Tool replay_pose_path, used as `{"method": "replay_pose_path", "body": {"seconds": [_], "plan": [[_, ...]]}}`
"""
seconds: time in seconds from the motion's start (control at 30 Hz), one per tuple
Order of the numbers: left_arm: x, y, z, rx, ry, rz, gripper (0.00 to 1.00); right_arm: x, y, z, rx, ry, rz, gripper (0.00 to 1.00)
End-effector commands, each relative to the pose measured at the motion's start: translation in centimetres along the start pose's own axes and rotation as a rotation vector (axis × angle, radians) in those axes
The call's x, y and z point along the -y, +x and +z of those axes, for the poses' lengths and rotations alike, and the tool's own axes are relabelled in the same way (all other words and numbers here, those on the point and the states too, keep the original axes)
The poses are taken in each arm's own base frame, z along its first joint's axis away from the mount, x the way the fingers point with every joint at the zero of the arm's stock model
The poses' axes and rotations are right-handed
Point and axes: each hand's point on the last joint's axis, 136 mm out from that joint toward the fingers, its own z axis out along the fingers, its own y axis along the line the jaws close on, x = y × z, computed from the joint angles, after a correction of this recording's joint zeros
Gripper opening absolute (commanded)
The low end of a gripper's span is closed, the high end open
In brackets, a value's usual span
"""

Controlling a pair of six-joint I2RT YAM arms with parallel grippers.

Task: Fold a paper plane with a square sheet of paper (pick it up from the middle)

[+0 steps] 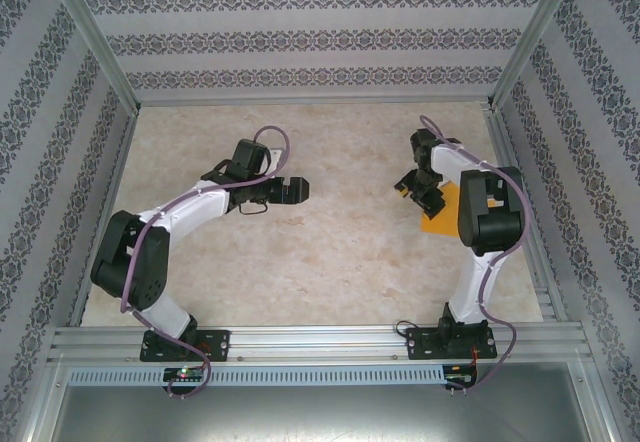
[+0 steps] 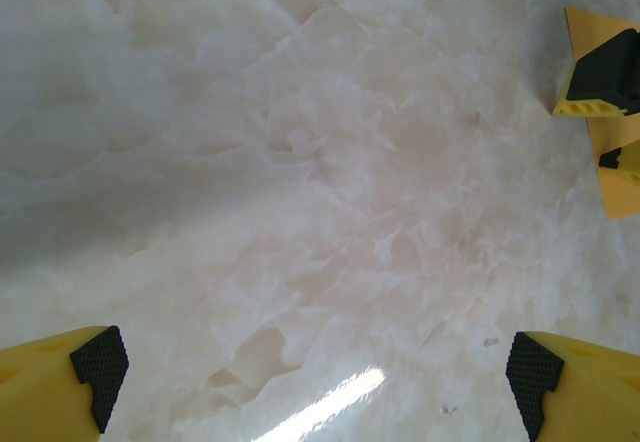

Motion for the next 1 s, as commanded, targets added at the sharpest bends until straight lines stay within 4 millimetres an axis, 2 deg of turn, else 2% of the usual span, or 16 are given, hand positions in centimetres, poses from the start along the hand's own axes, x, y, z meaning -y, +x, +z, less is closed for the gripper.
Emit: {"method": "replay_pose_path", "body": {"seconds": [0.0, 0.1, 0.2, 0.37, 0.57, 0.67, 0.97], "plan": [[0.2, 1.0, -1.0, -0.014, -0.015, 0.04, 1.0, -0.5, 1.4, 0.3, -0.022, 0.014, -0.009, 0.8], [0.3, 0.8, -1.6, 0.0, -0.018, 0.056, 1.0, -0.5, 0.4, -1.6, 0.031, -0.023, 0.0, 0.81], [0.4, 0.7, -1.9, 0.008, -0.013, 0.057, 1.0, 0.7, -1.0, -3.0, 0.06, -0.058, 0.09, 0.8], [0.7, 0.8, -1.8, 0.001, 0.01, 0.045, 1.0, 3.1, -3.6, -3.8, 0.106, -0.079, 0.233, 0.79], [0.9, 0.9, -1.8, -0.003, 0.017, 0.042, 1.0, 4.8, -5.0, -2.5, 0.083, -0.027, 0.316, 0.78], [0.9, 0.9, -2.0, 0.004, 0.016, 0.042, 1.0, 4.9, -5.1, -1.8, 0.066, -0.009, 0.312, 0.78], [0.7, 1.5, -2.4, -0.011, 0.004, 0.035, 1.0, 4.3, -2.3, 1.2, -0.008, 0.03, 0.272, 0.78]]}}
